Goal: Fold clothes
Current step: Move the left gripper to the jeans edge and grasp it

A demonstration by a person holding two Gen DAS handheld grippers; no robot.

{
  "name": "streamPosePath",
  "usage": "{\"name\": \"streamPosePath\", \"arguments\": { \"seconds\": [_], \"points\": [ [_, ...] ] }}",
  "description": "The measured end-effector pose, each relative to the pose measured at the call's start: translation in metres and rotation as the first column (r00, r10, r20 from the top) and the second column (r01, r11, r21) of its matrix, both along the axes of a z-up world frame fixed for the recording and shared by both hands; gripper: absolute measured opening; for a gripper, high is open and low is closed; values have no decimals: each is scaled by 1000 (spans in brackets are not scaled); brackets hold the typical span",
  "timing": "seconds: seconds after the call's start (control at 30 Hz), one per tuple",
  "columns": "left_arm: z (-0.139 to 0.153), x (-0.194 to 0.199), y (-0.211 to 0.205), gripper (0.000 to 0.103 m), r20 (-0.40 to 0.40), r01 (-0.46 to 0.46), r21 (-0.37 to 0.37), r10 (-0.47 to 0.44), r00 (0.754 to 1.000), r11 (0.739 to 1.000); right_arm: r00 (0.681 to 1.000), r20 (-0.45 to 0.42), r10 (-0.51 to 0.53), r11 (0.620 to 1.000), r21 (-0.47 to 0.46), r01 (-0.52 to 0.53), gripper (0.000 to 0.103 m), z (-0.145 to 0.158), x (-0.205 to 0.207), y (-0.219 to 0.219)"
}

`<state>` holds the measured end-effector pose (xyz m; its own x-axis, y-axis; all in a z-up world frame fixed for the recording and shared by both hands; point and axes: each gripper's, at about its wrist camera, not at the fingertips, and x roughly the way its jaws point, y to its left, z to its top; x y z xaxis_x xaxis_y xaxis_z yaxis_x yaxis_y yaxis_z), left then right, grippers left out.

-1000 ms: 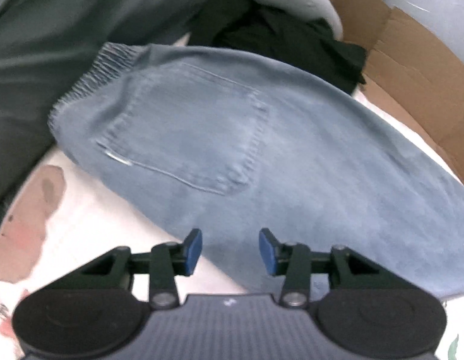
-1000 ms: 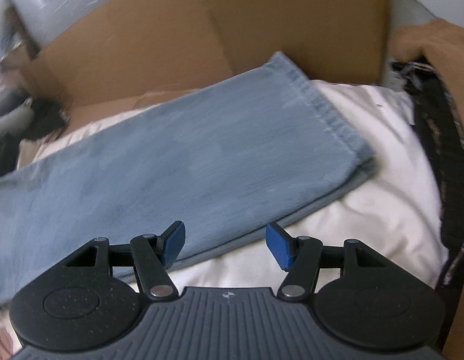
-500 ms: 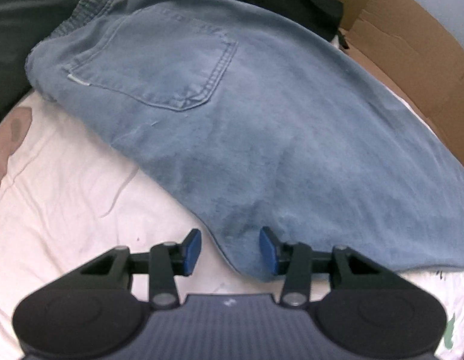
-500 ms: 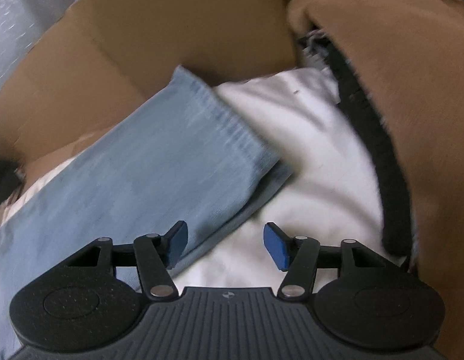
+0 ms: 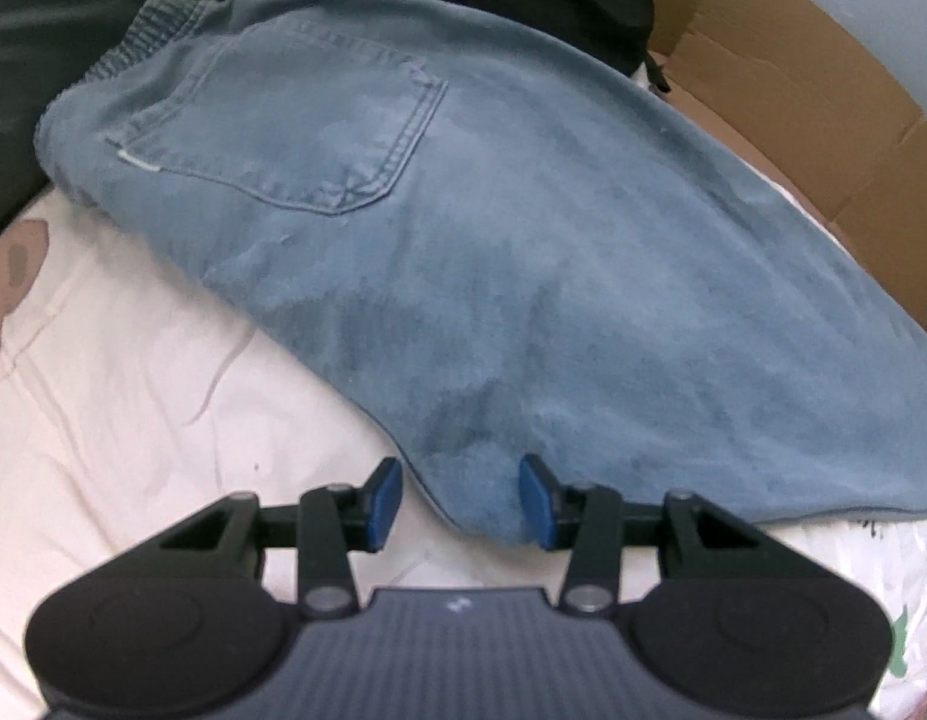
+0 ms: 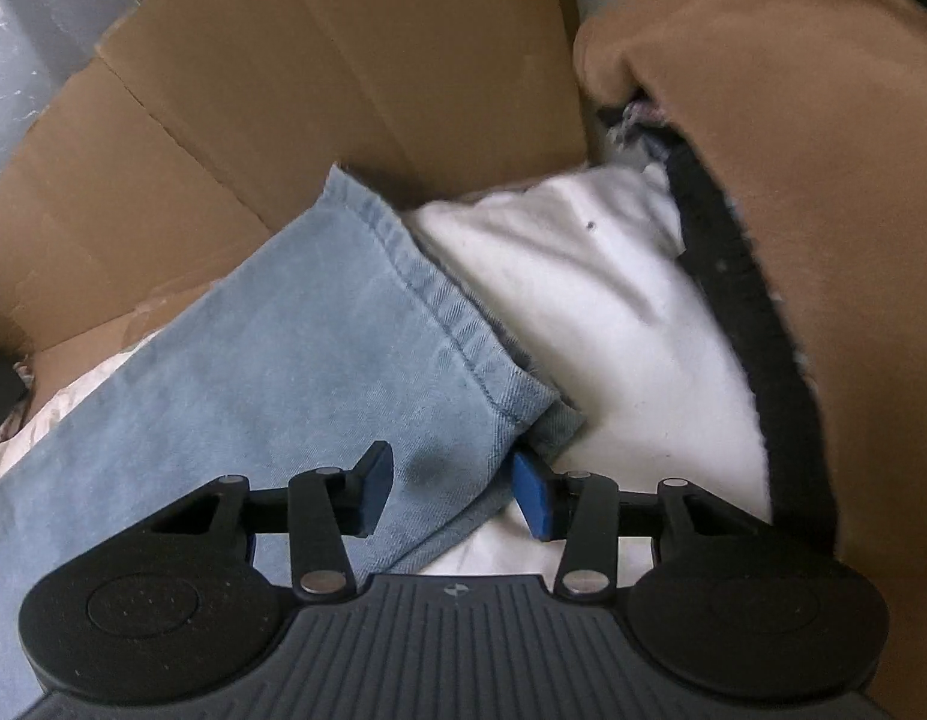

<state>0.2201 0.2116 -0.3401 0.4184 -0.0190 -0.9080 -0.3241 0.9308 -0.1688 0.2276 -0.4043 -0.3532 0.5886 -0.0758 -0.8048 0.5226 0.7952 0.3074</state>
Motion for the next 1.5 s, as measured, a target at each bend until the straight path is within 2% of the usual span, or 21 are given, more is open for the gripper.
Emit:
{"name": "streamPosePath", "arguments": {
  "seconds": [0.03,0.1,0.27,0.43,0.8,0.87,0.97,1.07,1.13,1.23,1.3,1.33,1.47,1.5],
  "points": [
    [0,0,0,46,-2,-3,-3,3,1000,1000,1000,6,2,1000,0,-2,41,1,2,-2],
    [0,1,-1,46,-5,-2,-2,2,1000,1000,1000,4,9,1000,-2,-9,3,2,5,-5],
    [1,0,-3,46,-2,11,9,-11,1000,1000,999,3,40,999,-10,-40,1,6,5,-6],
    [2,-3,2,46,8,-5,-18,5,1000,1000,998,-14,53,998,-15,-54,2,7,2,-8],
    [0,-4,17,46,34,-86,-148,92,995,985,997,-68,38,999,-31,-40,1,1,3,-4],
    [-3,-5,23,46,40,-125,-181,135,990,975,997,-69,32,999,-34,-34,2,1,3,-4],
    [-11,-9,38,46,8,-223,-254,233,973,941,998,-66,26,999,-35,-28,2,0,2,-3],
    [-22,-16,44,46,-28,-270,-332,277,961,904,999,-51,19,1000,-10,-19,5,-2,-1,-6],
    [-30,-19,44,46,-41,-289,-385,296,954,877,999,-42,12,999,33,-11,11,-3,-5,-8],
    [-40,-20,41,48,-13,-292,-433,318,948,853,999,-17,29,996,90,-27,28,-5,-13,-5],
    [-44,-18,42,52,12,-295,-464,339,941,835,999,-8,41,992,119,-40,43,-7,-18,-1],
    [-45,-18,43,54,20,-298,-476,349,937,827,999,-5,44,990,137,-42,44,-8,-20,1],
    [-47,-17,46,53,45,-291,-488,356,933,823,999,21,31,981,192,-34,48,-12,-28,4],
    [-48,-18,48,53,41,-298,-500,366,930,813,999,28,20,978,208,-25,50,-13,-30,3]
  ]
}}
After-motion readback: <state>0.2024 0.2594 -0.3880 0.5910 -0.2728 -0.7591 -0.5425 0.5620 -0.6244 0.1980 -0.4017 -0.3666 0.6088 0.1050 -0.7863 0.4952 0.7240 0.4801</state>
